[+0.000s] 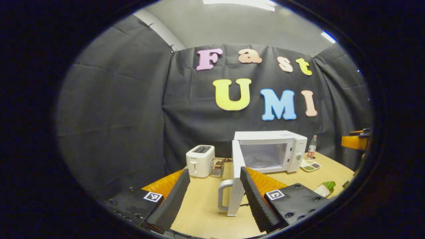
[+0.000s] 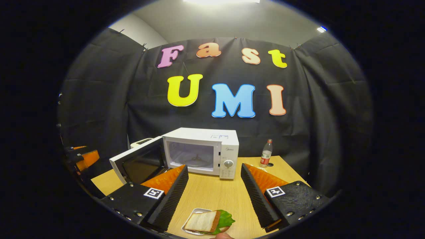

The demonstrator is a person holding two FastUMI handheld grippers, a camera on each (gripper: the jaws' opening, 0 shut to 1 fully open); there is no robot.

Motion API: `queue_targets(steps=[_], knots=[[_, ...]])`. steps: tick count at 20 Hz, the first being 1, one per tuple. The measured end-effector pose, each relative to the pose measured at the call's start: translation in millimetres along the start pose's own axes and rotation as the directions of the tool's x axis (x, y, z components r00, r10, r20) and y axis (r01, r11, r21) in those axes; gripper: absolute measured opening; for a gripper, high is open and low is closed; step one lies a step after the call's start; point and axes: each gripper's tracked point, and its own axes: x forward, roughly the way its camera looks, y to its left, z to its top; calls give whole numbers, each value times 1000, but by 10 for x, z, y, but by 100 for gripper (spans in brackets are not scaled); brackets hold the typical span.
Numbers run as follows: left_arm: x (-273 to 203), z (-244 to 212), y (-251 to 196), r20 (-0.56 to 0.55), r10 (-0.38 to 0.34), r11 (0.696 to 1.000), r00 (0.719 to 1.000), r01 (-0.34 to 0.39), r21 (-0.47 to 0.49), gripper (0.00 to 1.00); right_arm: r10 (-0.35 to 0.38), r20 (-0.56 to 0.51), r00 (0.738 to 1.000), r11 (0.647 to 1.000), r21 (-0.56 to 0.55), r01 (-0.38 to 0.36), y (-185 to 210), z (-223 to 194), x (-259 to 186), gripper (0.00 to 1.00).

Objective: Open the microwave oven with the left hand, put the food in, and close the microwave oven.

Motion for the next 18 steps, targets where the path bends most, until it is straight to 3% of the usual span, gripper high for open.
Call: queue_targets(steps=[1,2,4,6,7,10,15,16,18], knots=[[-68,124,-46,25,0,1000,1000,0,8,94,20,-40,999,1000,14,-20,-13,-115,32,96],[-123,219,-98,46,0,1000,999,-1,14,100,40,-82,996,999,28,-38,-28,-241,64,96],[-234,357,-208,72,2,1000,997,-3,17,97,74,-163,984,996,65,-64,-69,-497,102,96],[-338,451,-304,93,6,1000,996,-8,15,100,98,-235,967,992,104,-75,-107,-743,140,96],[-397,478,-345,96,8,1000,995,-9,13,94,105,-270,957,991,108,-78,-129,-871,166,96],[-529,482,-448,94,11,1000,996,-14,21,100,131,-365,922,987,131,-89,-178,-1201,212,97],[-624,533,-509,92,32,999,995,-36,34,100,213,-482,850,960,264,-91,-158,-1571,209,96],[-647,540,-511,96,41,998,994,-45,34,97,224,-505,834,955,286,-83,-151,-1635,196,97],[-676,557,-523,103,50,998,993,-54,33,100,261,-549,794,939,336,-76,-136,-1785,184,97]])
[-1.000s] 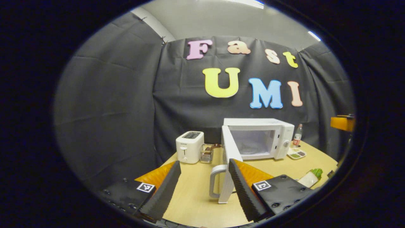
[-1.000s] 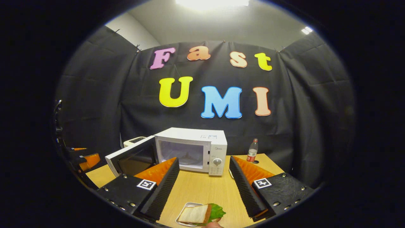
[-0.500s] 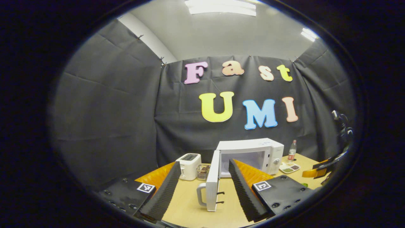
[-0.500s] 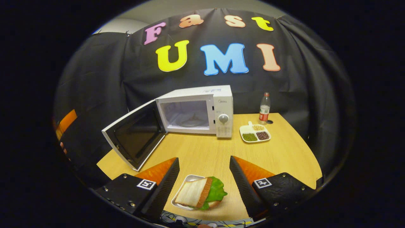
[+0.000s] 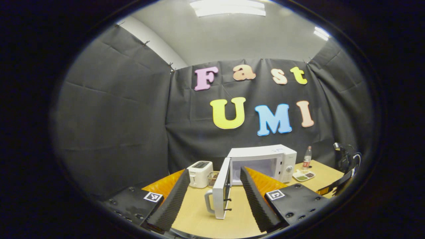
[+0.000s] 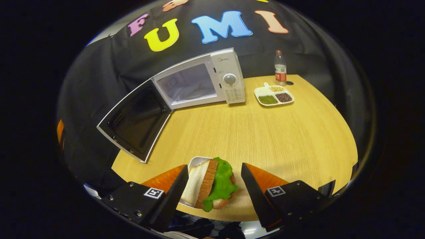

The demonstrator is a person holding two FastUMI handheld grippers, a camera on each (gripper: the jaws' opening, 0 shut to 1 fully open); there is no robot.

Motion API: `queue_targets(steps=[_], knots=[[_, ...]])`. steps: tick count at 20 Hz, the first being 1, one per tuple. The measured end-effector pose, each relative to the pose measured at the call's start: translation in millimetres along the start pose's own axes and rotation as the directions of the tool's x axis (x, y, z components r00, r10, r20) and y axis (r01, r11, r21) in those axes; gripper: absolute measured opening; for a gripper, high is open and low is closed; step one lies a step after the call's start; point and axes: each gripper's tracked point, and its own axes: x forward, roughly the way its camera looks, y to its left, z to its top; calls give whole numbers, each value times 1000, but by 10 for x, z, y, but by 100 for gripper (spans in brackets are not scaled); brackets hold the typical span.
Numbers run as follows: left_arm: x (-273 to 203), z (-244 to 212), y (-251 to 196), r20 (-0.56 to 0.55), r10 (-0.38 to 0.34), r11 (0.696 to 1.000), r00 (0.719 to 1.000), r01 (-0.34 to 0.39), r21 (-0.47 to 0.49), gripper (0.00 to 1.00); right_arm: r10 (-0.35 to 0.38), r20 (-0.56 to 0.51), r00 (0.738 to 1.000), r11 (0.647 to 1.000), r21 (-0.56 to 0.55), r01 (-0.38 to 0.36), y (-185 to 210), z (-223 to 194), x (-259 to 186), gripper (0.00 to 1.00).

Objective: Open the microwave oven with the left hand, put the food in, and close the microwave oven.

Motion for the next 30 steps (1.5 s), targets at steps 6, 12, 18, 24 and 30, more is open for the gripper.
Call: queue_targets(steps=[6,12,18,24,30], knots=[[-118,-77,-26,-14,42,999,999,-42,-6,100,159,-197,967,969,218,-115,141,-372,170,90],[-193,-136,0,-27,93,995,995,-94,-30,100,254,-241,937,926,341,-163,238,-408,93,46],[-46,-58,205,-7,126,991,992,-126,-42,97,251,-189,949,943,270,-195,339,-183,-11,36],[333,-115,377,0,94,993,996,-94,-66,97,225,-59,973,943,265,-202,633,383,20,36],[783,-209,635,-16,59,997,998,-59,-57,96,176,76,982,941,279,-190,1004,989,366,36]])
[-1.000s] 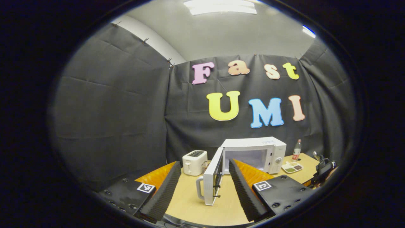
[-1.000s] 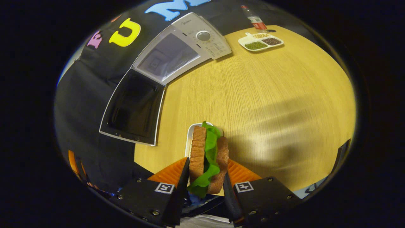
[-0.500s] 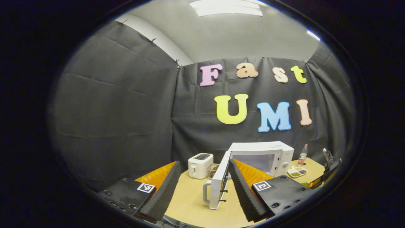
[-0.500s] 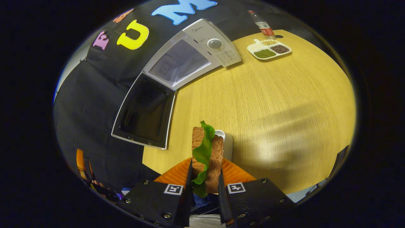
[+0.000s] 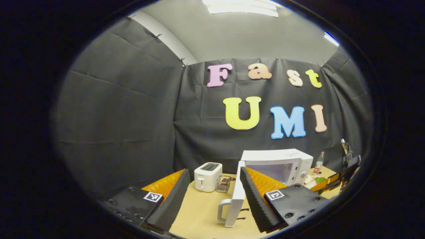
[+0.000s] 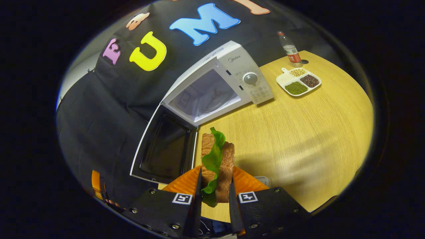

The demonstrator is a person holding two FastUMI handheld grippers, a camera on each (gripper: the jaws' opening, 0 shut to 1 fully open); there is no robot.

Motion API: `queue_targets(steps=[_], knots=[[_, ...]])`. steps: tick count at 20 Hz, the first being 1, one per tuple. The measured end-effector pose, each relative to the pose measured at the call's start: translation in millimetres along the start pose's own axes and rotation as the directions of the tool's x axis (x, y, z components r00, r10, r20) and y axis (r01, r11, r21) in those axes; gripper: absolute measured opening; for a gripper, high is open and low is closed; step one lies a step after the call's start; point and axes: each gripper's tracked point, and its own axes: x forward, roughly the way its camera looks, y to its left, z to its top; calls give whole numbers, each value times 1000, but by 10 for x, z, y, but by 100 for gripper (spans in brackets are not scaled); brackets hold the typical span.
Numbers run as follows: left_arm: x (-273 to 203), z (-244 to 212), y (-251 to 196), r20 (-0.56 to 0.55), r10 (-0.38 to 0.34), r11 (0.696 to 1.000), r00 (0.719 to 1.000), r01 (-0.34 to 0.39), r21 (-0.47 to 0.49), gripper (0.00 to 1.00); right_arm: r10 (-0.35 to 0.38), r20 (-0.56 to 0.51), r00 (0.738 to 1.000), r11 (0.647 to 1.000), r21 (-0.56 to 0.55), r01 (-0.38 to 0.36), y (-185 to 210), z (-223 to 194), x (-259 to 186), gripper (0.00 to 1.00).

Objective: Open the microwave oven with the left hand, put the food in, and close the microwave oven.

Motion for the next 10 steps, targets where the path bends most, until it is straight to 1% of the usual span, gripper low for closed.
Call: queue_targets(steps=[3,7,8,10], knots=[[190,-4,177,-7,-3,1000,1000,3,3,96,-10,58,998,1000,15,9,177,151,300,36],[412,-56,435,-19,4,1000,1000,-4,17,97,-14,105,994,999,45,10,356,312,658,36],[479,-76,485,-23,6,1000,1000,-6,18,94,-16,121,992,999,51,10,388,359,748,36],[601,-118,587,-33,12,1000,999,-11,18,94,-22,163,986,998,59,13,443,479,917,36]])
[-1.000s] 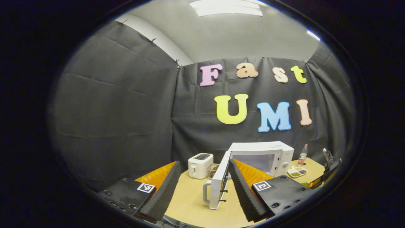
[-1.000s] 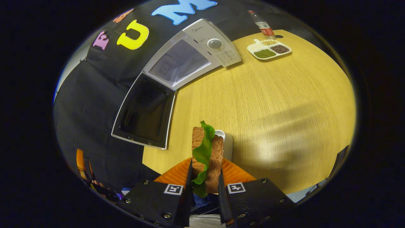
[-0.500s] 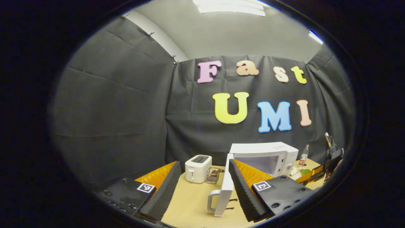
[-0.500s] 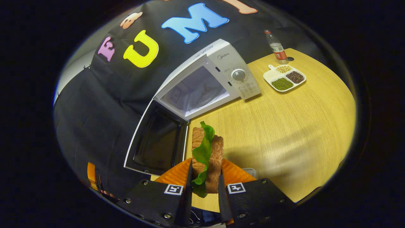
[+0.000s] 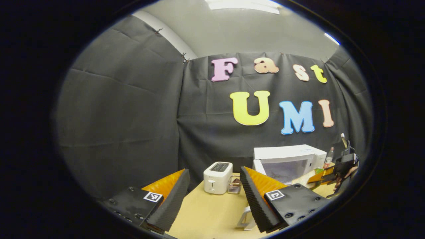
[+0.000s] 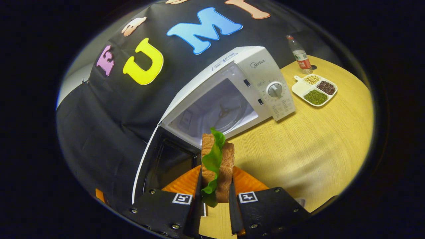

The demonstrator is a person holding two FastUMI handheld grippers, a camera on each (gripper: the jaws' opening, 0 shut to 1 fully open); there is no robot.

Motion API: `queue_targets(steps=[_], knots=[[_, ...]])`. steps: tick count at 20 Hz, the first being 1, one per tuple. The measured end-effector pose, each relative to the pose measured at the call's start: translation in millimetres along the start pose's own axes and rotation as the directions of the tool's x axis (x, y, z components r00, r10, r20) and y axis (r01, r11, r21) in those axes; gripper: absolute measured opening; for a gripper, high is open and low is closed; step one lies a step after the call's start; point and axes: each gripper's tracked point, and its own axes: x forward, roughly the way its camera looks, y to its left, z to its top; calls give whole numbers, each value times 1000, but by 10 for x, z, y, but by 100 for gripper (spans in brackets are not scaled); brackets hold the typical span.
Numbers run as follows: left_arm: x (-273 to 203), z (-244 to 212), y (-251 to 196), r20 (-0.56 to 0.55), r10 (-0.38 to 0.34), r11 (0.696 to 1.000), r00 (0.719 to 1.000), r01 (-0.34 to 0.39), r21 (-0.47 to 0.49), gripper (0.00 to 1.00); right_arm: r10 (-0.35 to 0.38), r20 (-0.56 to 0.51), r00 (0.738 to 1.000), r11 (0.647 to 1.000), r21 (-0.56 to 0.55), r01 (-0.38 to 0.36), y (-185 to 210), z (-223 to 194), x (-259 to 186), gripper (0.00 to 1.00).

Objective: Open the microwave oven with the left hand, put the food in, and close the microwave oven.

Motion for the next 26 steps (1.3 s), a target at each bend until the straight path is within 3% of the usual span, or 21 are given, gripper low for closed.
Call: queue_targets(steps=[1,2,4,9,19,24,26], knots=[[54,-28,48,-7,1,1000,1000,-1,2,97,-4,25,1000,1000,0,4,30,53,91,36],[101,-58,92,-14,2,1000,1000,-2,5,94,-9,46,999,1000,0,9,51,97,176,36],[175,-88,168,-24,5,1000,1000,-4,17,99,-18,86,996,1000,-11,19,92,182,364,36],[294,-202,373,-55,24,1000,998,-23,18,94,-23,150,988,999,-42,29,168,306,794,36],[374,-424,739,-130,71,997,989,-68,28,100,-23,289,957,996,-81,48,281,655,1606,36],[328,-511,811,-162,95,995,982,-88,47,99,-44,296,954,992,-101,77,236,690,1954,36],[301,-587,855,-175,97,994,980,-88,60,94,-40,306,951,991,-110,77,224,732,2022,36]])
